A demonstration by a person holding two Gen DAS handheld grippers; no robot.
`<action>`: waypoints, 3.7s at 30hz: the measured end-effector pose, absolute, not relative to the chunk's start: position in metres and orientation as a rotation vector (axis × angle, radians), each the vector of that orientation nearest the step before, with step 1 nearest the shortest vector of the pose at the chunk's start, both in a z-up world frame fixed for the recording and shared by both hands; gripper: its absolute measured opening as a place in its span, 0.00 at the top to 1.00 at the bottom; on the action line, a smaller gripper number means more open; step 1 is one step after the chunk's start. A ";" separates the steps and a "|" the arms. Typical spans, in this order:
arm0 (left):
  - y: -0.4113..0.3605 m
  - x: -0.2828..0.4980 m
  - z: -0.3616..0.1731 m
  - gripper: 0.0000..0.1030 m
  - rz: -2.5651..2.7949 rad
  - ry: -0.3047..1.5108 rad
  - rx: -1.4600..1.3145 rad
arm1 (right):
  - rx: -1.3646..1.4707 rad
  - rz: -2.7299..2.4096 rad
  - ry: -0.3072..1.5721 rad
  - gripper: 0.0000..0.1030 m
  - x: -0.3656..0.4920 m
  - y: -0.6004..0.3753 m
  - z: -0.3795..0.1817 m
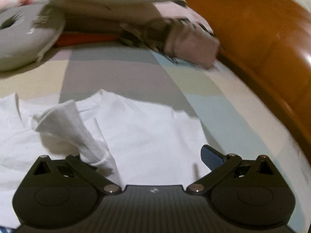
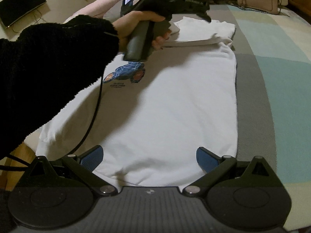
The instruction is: Fold clothes
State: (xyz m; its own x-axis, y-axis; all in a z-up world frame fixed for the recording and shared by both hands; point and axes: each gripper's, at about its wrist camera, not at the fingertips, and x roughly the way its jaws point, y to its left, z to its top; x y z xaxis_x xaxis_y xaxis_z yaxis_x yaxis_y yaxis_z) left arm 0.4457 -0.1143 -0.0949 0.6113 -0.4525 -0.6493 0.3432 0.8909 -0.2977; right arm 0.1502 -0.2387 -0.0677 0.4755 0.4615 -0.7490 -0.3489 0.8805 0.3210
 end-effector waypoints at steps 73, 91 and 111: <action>0.032 0.242 -0.075 0.01 -0.183 0.723 0.008 | 0.707 0.256 0.833 0.96 0.426 -0.286 -0.106; 0.074 0.272 -0.045 0.01 -0.185 0.681 -0.019 | 0.424 0.294 0.726 0.74 0.390 -0.272 -0.056; 0.139 0.392 -0.072 0.01 -0.139 0.720 -0.055 | 0.053 0.325 0.751 0.75 0.398 -0.231 -0.090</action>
State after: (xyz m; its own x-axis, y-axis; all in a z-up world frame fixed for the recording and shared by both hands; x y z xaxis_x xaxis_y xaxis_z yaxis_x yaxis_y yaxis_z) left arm 0.3916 0.1393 -0.0723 0.7432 -0.1461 -0.6529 0.1083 0.9893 -0.0981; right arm 0.3975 -0.2313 -0.0902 0.6837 0.3087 -0.6612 -0.2711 0.9487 0.1626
